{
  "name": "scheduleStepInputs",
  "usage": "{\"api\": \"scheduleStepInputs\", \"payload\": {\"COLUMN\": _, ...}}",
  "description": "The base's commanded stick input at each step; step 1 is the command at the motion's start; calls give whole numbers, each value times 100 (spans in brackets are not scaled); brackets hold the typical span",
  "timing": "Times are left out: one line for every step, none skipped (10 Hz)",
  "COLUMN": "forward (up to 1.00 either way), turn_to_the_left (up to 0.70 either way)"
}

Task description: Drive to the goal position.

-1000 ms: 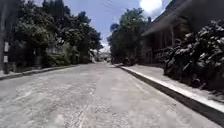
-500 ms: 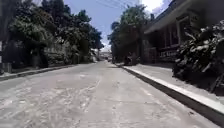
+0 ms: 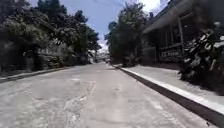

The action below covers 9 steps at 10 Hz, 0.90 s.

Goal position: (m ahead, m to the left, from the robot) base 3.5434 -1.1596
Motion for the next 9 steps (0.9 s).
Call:
{"api": "scheduleStepInputs", "payload": {"forward": 100, "turn_to_the_left": 0}}
{"api": "scheduleStepInputs", "payload": {"forward": 100, "turn_to_the_left": 0}}
{"api": "scheduleStepInputs", "payload": {"forward": 100, "turn_to_the_left": 0}}
{"api": "scheduleStepInputs", "payload": {"forward": 100, "turn_to_the_left": 0}}
{"api": "scheduleStepInputs", "payload": {"forward": 100, "turn_to_the_left": 0}}
{"api": "scheduleStepInputs", "payload": {"forward": 100, "turn_to_the_left": 0}}
{"api": "scheduleStepInputs", "payload": {"forward": 100, "turn_to_the_left": 0}}
{"api": "scheduleStepInputs", "payload": {"forward": 100, "turn_to_the_left": 0}}
{"api": "scheduleStepInputs", "payload": {"forward": 100, "turn_to_the_left": 0}}
